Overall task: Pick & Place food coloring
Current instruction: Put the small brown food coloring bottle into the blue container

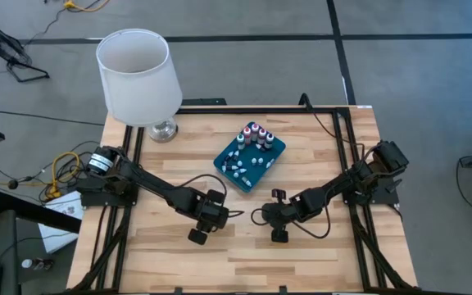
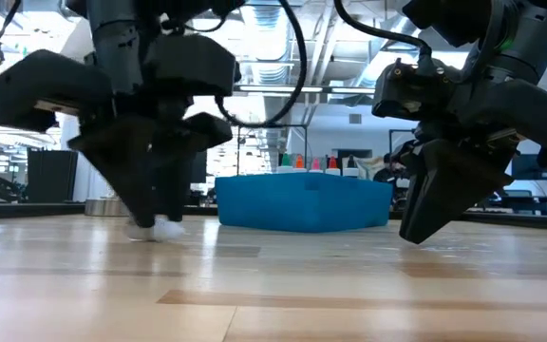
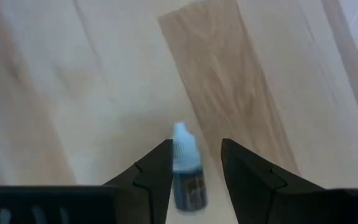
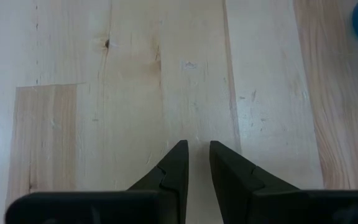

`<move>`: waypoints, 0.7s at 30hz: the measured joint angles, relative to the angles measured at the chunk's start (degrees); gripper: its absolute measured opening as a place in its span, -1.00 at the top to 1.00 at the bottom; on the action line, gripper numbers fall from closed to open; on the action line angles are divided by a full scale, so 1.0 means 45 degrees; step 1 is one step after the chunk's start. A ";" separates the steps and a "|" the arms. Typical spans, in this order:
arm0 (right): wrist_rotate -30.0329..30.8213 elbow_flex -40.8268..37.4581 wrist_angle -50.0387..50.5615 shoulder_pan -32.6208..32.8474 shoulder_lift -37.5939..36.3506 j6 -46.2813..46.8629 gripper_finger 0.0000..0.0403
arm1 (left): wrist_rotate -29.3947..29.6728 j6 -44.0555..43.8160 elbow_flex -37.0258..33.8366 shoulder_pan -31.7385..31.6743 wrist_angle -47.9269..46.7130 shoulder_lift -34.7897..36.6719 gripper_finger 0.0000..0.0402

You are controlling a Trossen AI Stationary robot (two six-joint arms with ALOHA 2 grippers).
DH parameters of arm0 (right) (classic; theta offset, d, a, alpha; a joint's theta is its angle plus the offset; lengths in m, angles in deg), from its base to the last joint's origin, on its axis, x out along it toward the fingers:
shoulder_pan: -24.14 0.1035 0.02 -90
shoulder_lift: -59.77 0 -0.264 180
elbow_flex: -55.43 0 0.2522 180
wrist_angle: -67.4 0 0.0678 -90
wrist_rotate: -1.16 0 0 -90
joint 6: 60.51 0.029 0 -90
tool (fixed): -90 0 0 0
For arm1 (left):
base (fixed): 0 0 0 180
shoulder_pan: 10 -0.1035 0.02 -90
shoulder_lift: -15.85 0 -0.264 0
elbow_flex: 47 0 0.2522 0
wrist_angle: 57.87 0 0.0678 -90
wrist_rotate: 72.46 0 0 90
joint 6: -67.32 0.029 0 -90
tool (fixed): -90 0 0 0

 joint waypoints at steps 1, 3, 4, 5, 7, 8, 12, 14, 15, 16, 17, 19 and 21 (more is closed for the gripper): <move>0.0000 0.0000 -0.0034 0.0000 0.0000 0.0058 0.71 | -0.0203 -0.0002 0.0005 -0.0036 0.0101 -0.0175 0.36; -0.0013 0.0005 -0.0102 0.0000 0.0000 0.0088 0.71 | -0.0382 0.0012 -0.0015 -0.0051 0.0275 -0.0406 0.36; -0.0037 0.0005 -0.0173 0.0000 0.0000 0.0088 0.71 | -0.0475 0.0011 -0.0003 -0.0068 0.0301 -0.0479 0.36; -0.0082 0.0010 -0.0193 0.0000 0.0000 0.0088 0.71 | -0.0499 0.0012 0.0021 -0.0075 0.0408 -0.0547 0.36; -0.0145 0.0006 -0.0209 0.0000 0.0000 0.0088 0.71 | -0.0487 0.0012 0.0044 -0.0080 0.0421 -0.0573 0.36; -0.0209 0.0005 -0.0274 0.0000 0.0000 0.0088 0.71 | -0.0486 0.0012 0.0044 -0.0090 0.0439 -0.0581 0.36; -0.0267 0.0005 -0.0288 0.0000 0.0005 0.0088 0.71 | -0.0411 0.0286 0.0047 -0.0094 0.0372 -0.0578 0.36; -0.0267 0.0010 -0.0283 0.0000 0.0005 0.0088 0.71 | -0.0325 0.0518 0.0063 -0.0089 0.0279 -0.0578 0.36; -0.0267 0.0005 -0.0275 0.0000 0.0005 0.0088 0.71 | -0.0239 0.0561 0.0068 -0.0080 0.0217 -0.0578 0.36; -0.0271 0.0005 -0.0280 0.0000 0.0005 0.0088 0.71 | -0.0215 0.0585 0.0068 -0.0080 0.0172 -0.0578 0.36; -0.0267 0.0005 -0.0280 0.0000 0.0005 0.0088 0.71 | -0.0218 0.0586 0.0068 -0.0085 0.0130 -0.0578 0.36; -0.0272 0.0005 -0.0279 0.0000 0.0005 0.0088 0.71 | -0.0177 0.0640 0.0068 -0.0085 -0.0026 -0.0578 0.36; -0.0272 0.0005 -0.0275 0.0000 0.0005 0.0088 0.71 | -0.0144 0.0818 0.0073 -0.0082 -0.0190 -0.0578 0.36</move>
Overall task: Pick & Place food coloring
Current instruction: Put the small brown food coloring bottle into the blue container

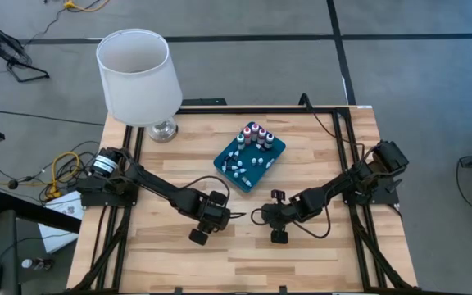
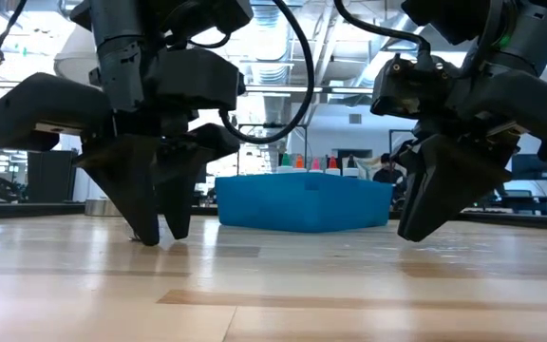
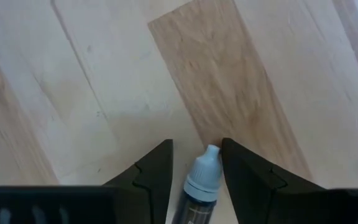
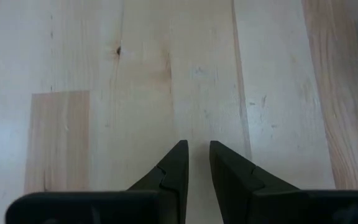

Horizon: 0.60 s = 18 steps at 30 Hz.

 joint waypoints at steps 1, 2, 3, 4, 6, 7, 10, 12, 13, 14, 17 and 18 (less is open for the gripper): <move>0.0000 0.0000 0.0000 0.0000 0.0000 0.0000 0.71 | 0.0002 0.0024 0.0005 0.0002 -0.0067 0.0000 0.36; -0.0005 0.0000 0.0000 0.0000 0.0000 0.0000 0.71 | 0.0011 0.0025 0.0005 0.0000 -0.0131 0.0000 0.36; -0.0005 0.0000 0.0000 0.0000 0.0000 -0.0003 0.71 | 0.0028 0.0031 0.0010 -0.0003 -0.0181 0.0005 0.36; -0.0005 0.0000 0.0004 0.0000 0.0000 0.0000 0.71 | 0.0033 0.0036 0.0013 -0.0003 -0.0243 0.0005 0.36; -0.0005 0.0000 0.0000 0.0000 0.0000 0.0000 0.71 | 0.0050 0.0045 0.0019 -0.0003 -0.0378 0.0010 0.36; -0.0010 0.0000 0.0004 0.0000 0.0000 0.0000 0.71 | 0.0071 0.0054 0.0020 -0.0003 -0.0451 0.0015 0.36; -0.0015 0.0000 0.0001 0.0000 0.0000 0.0000 0.71 | 0.0090 0.0054 0.0024 -0.0003 -0.0623 0.0019 0.36; -0.0015 0.0000 0.0000 0.0000 0.0000 0.0000 0.71 | 0.0099 0.0058 0.0024 -0.0003 -0.0680 0.0019 0.36; -0.0015 0.0000 0.0000 0.0000 0.0000 0.0000 0.71 | 0.0104 0.0059 0.0024 -0.0003 -0.0696 0.0019 0.36; -0.0015 0.0000 0.0000 0.0000 0.0000 0.0000 0.71 | 0.0106 0.0061 0.0024 -0.0006 -0.0701 0.0019 0.36; -0.0015 0.0000 0.0000 0.0000 0.0000 0.0000 0.71 | 0.0109 0.0064 0.0024 -0.0010 -0.0714 0.0019 0.36; -0.0015 0.0000 0.0004 0.0000 0.0000 0.0000 0.71 | 0.0109 0.0064 0.0024 -0.0012 -0.0722 0.0019 0.36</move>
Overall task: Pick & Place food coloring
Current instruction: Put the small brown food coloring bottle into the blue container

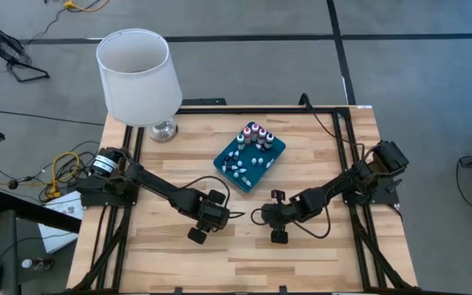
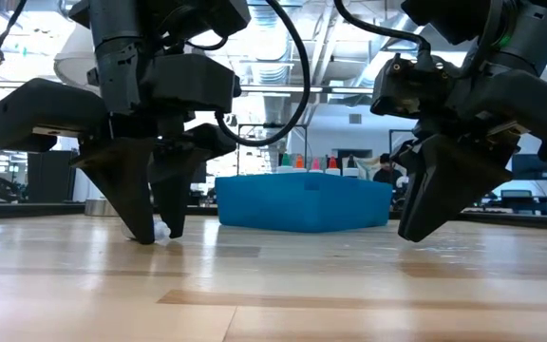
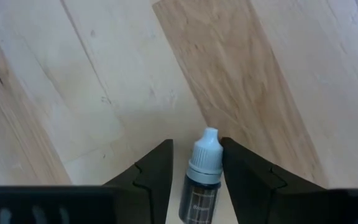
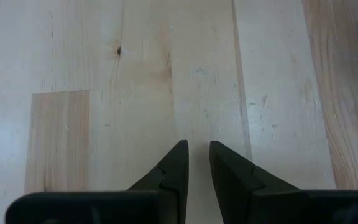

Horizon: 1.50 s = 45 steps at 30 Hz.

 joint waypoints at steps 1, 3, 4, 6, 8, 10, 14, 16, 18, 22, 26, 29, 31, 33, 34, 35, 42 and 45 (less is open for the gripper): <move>0.0000 0.0000 -0.0004 0.0000 0.0000 0.0000 0.71 | 0.0000 0.0000 0.0000 0.0000 -0.0004 0.0000 0.37; 0.0000 0.0000 0.0000 0.0000 0.0000 0.0000 0.71 | -0.0030 -0.0006 -0.0006 0.0005 -0.0008 0.0000 0.39; 0.0000 0.0000 -0.0001 0.0000 0.0000 0.0000 0.71 | -0.0087 -0.0021 -0.0010 0.0002 -0.0008 0.0000 0.41; 0.0000 0.0000 0.0000 0.0000 0.0000 0.0000 0.71 | -0.0151 -0.0134 -0.0015 -0.0005 -0.0008 0.0000 0.44; 0.0000 0.0000 0.0000 0.0000 0.0000 0.0000 0.71 | -0.0159 -0.0187 -0.0015 -0.0005 -0.0011 0.0000 0.46; 0.0000 0.0000 0.0000 0.0000 0.0000 0.0000 0.71 | -0.0193 -0.0194 -0.0019 -0.0005 -0.0008 0.0000 0.48; 0.0002 0.0000 0.0000 0.0000 0.0000 0.0000 0.71 | -0.0223 -0.0298 -0.0024 -0.0005 -0.0007 -0.0005 0.53; 0.0005 0.0000 0.0000 0.0000 0.0000 0.0000 0.71 | -0.0224 -0.0403 -0.0024 -0.0005 0.0001 -0.0005 0.56; 0.0005 0.0000 0.0000 0.0000 0.0000 0.0000 0.71 | -0.0228 -0.0523 -0.0024 -0.0005 0.0006 -0.0005 0.60; 0.0005 0.0000 0.0000 0.0000 0.0000 0.0000 0.71 | -0.0219 -0.0590 -0.0029 -0.0003 0.0059 -0.0005 0.64; 0.0005 0.0000 0.0000 0.0000 0.0000 0.0000 0.71 | -0.0071 -0.0602 -0.0039 0.0000 0.0274 -0.0010 0.63; 0.0005 0.0000 0.0000 0.0000 0.0000 0.0000 0.71 | 0.0099 -0.0602 -0.0049 0.0000 0.0567 -0.0002 0.62; 0.0005 0.0000 0.0000 0.0000 0.0000 0.0000 0.71 | 0.0174 -0.0594 -0.0065 0.0005 0.0773 0.0049 0.62; 0.0005 0.0000 0.0000 0.0000 0.0000 0.0000 0.71 | 0.0336 -0.0593 -0.0107 0.0010 0.0953 0.0170 0.63; 0.0005 0.0000 0.0001 -0.0004 0.0000 0.0000 0.71 | 0.0652 -0.0583 -0.0112 0.0005 0.1072 0.0247 0.64; 0.0005 0.0000 0.0005 0.0000 0.0000 0.0000 0.71 | 0.0863 -0.0592 -0.0108 -0.0019 0.1305 0.0348 0.65; 0.0000 -0.0005 0.0162 0.0000 0.0000 0.0000 0.71 | 0.3391 -0.0680 -0.0092 -0.0080 0.1576 0.1447 0.62; 0.0001 -0.0005 0.0184 0.0000 0.0000 0.0000 0.71 | 0.4700 -0.0608 -0.0083 -0.0214 0.2175 0.1998 0.62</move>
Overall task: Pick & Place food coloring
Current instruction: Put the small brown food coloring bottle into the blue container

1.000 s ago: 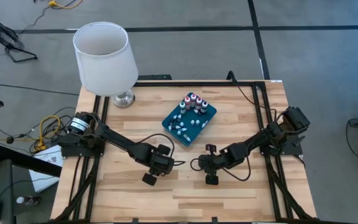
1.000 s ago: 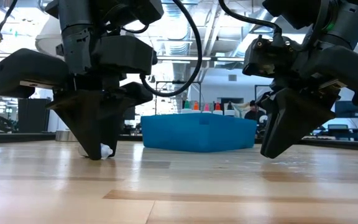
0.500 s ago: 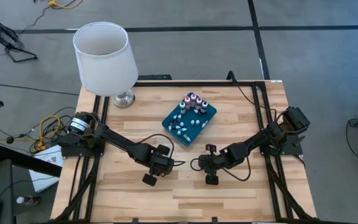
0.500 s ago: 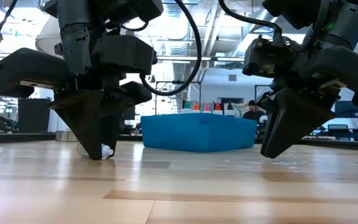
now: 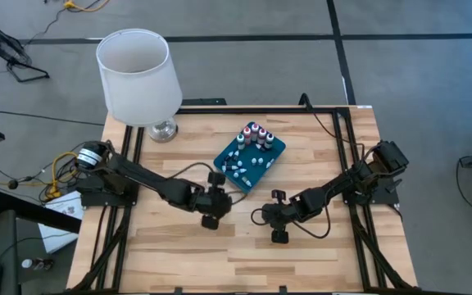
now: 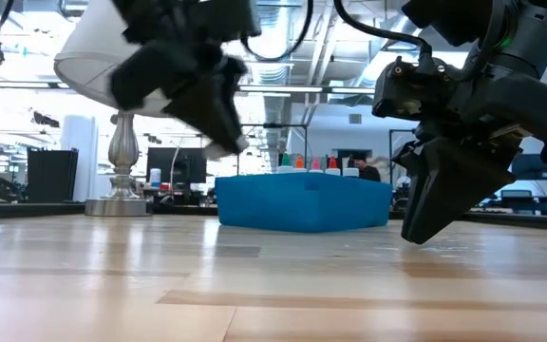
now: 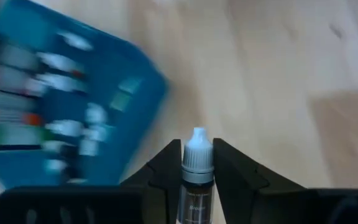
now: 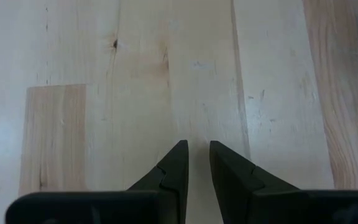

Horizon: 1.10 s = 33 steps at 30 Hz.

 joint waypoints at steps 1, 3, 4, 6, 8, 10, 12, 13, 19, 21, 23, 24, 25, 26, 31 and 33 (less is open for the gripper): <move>-0.0001 0.0000 0.0003 0.0000 0.0000 0.0000 0.71 | 0.0387 0.0086 0.0002 -0.0071 0.0229 0.0166 0.62; -0.0001 0.0000 0.0053 0.0000 0.0000 0.0000 0.71 | 0.0923 0.0306 0.0005 -0.0264 0.0890 0.0473 0.63; -0.0001 0.0000 0.0071 0.0000 0.0000 0.0000 0.71 | 0.1075 0.0448 0.0005 -0.0393 0.1236 0.0611 0.64; -0.0007 0.0000 0.0192 0.0012 0.0000 0.0000 0.71 | 0.1129 0.0721 -0.0123 -0.0737 0.2037 0.0882 0.64; 0.0009 0.0000 0.0360 0.0078 0.0000 0.0000 0.71 | 0.1068 0.0993 -0.0443 -0.1168 0.2913 0.1135 0.64; 0.0032 0.0000 0.0485 0.0178 -0.0005 0.0000 0.71 | 0.0820 0.1237 -0.0958 -0.1648 0.3926 0.1361 0.64; 0.0064 0.0005 0.0580 0.0260 -0.0010 0.0000 0.71 | 0.0426 0.1414 -0.1544 -0.2162 0.4996 0.1611 0.64; 0.0078 0.0010 0.0599 0.0307 -0.0010 0.0000 0.71 | 0.0152 0.1452 -0.1851 -0.2409 0.5749 0.1692 0.64; 0.0074 0.0010 0.0645 0.0335 -0.0010 0.0000 0.71 | -0.1378 0.1326 -0.3842 -0.3854 1.0316 0.1738 0.64; 0.0067 0.0010 0.0654 0.0335 -0.0010 0.0000 0.71 | -0.1710 0.0972 -0.4588 -0.4279 1.2002 0.1738 0.64; 0.0067 0.0010 0.0662 0.0335 -0.0010 -0.0009 0.71 | -0.2032 0.0583 -0.5347 -0.4631 1.3702 0.1737 0.64; 0.0057 0.0010 0.0662 0.0335 -0.0010 -0.0068 0.71 | -0.2181 0.0387 -0.5688 -0.4775 1.4527 0.1728 0.64; 0.0057 0.0010 0.0662 0.0335 -0.0010 -0.0101 0.71 | -0.2284 0.0195 -0.5970 -0.4873 1.5271 0.1708 0.64; 0.0066 0.0010 0.0662 0.0335 -0.0010 -0.0181 0.71 | -0.2296 0.0040 -0.6183 -0.4949 1.6005 0.1621 0.64; 0.0015 0.0010 0.0638 0.0244 -0.0010 -0.0313 0.71 | -0.2038 -0.0482 -0.6829 -0.5115 1.7608 0.1210 0.64; -0.0025 0.0010 0.0637 0.0204 -0.0010 -0.0320 0.71 | -0.1909 -0.0621 -0.6810 -0.5115 1.7849 0.0902 0.64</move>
